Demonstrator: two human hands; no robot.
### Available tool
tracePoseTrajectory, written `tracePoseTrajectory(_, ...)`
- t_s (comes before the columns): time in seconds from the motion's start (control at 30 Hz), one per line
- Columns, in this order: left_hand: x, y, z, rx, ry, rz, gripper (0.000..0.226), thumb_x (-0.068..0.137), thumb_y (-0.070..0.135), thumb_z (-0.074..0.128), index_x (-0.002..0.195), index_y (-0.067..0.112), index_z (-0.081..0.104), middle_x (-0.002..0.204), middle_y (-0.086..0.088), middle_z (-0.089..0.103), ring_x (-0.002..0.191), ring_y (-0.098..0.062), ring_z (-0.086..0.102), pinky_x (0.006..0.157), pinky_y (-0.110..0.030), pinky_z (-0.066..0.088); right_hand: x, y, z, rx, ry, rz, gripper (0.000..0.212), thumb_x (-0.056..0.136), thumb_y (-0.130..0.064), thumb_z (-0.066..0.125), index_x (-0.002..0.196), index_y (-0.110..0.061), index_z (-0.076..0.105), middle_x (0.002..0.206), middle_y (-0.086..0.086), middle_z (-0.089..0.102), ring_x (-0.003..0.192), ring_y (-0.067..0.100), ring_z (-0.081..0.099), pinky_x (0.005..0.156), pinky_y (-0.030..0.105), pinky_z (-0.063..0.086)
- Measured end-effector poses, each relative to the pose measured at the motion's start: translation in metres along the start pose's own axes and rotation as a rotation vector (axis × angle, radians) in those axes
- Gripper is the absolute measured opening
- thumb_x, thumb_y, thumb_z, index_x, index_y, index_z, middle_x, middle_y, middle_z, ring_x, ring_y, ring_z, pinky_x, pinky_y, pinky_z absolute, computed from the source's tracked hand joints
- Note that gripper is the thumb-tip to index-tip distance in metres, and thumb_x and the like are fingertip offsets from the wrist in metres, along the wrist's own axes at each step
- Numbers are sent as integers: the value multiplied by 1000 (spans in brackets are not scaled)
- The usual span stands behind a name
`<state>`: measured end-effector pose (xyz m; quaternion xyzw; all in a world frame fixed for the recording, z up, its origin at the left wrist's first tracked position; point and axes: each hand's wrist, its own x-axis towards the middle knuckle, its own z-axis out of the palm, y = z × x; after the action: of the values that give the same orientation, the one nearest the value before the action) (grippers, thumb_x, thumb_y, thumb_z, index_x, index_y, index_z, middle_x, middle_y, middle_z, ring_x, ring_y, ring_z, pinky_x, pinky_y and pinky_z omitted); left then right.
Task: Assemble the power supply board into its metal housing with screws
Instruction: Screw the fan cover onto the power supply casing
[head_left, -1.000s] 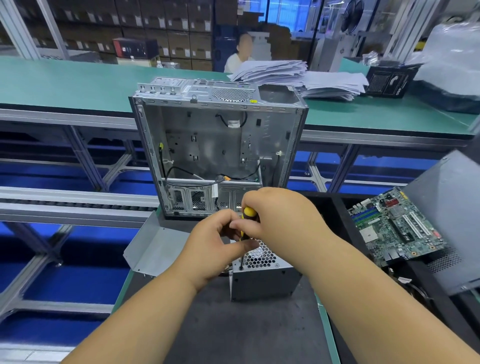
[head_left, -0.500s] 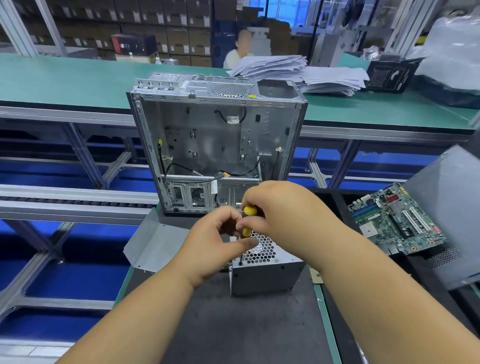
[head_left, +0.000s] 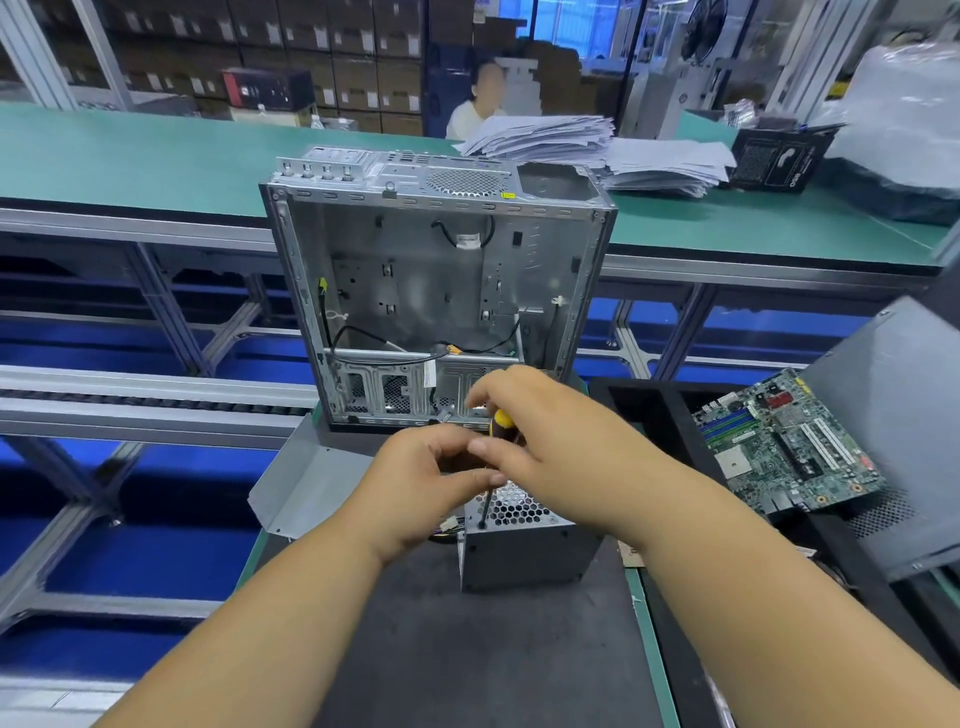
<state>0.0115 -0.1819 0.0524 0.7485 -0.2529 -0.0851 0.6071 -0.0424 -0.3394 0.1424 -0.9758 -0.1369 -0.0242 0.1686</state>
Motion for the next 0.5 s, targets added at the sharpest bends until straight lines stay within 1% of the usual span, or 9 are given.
tracePoseTrajectory(0.03,-1,1,-1,1,-5,-1,28,79,2,77,77,30,74,78,11,75,75,3,66,72,-12,48,-3,1,-1,82,-36,-30,26,97,-30,55,123,-31,50,113,-11,53,99,7,51,80,26,41)
tracePoseTrajectory(0.07,-1,1,-2,-3,-11,-5,29,80,1,77,80,31,73,78,13,74,75,5,65,72,-9,47,-5,3,-1,132,-49,-45,30,97,-20,56,125,-31,51,113,-12,54,99,5,50,83,23,41)
tracePoseTrajectory(0.1,-1,1,-2,-9,-19,-11,28,81,1,76,84,29,73,79,14,74,76,6,65,72,-9,46,-6,5,-1,155,-35,-49,32,96,-13,56,123,-30,54,110,-12,56,97,3,50,83,21,41)
tracePoseTrajectory(0.17,-2,-1,-3,-26,-29,-14,25,82,1,75,87,26,72,80,15,73,77,5,64,74,-10,46,-6,7,-1,163,4,-34,32,93,-8,59,118,-28,61,105,-13,60,96,3,52,84,20,42)
tracePoseTrajectory(0.3,-7,-7,0,-29,-19,3,24,77,8,81,92,23,68,87,7,71,88,-10,66,84,-23,50,-2,7,0,108,53,16,28,90,-18,67,117,-27,65,107,-9,64,100,10,56,87,28,45)
tracePoseTrajectory(0.37,-9,-9,3,-22,12,5,28,72,12,86,91,21,67,89,4,71,90,-14,66,86,-26,52,-1,6,2,81,94,45,23,89,-27,69,112,-24,65,103,-7,64,96,13,56,83,30,45)
tracePoseTrajectory(0.4,-9,-9,4,-22,33,6,28,71,14,87,88,22,66,87,5,70,87,-14,66,84,-26,52,-1,5,4,69,119,52,21,87,-32,71,104,-21,64,97,-6,64,92,15,55,79,30,43)
tracePoseTrajectory(0.43,-10,-8,6,-18,56,9,28,69,18,88,83,24,64,83,6,69,84,-12,64,80,-25,52,-2,3,6,63,143,59,23,85,-37,72,96,-20,60,90,-5,62,86,16,54,73,30,41)
tracePoseTrajectory(0.5,-10,-5,11,5,94,10,26,65,29,86,76,26,62,77,8,66,77,-10,61,73,-27,50,-2,-2,13,45,197,81,35,82,-45,73,85,-20,48,78,-5,56,76,19,50,65,33,39)
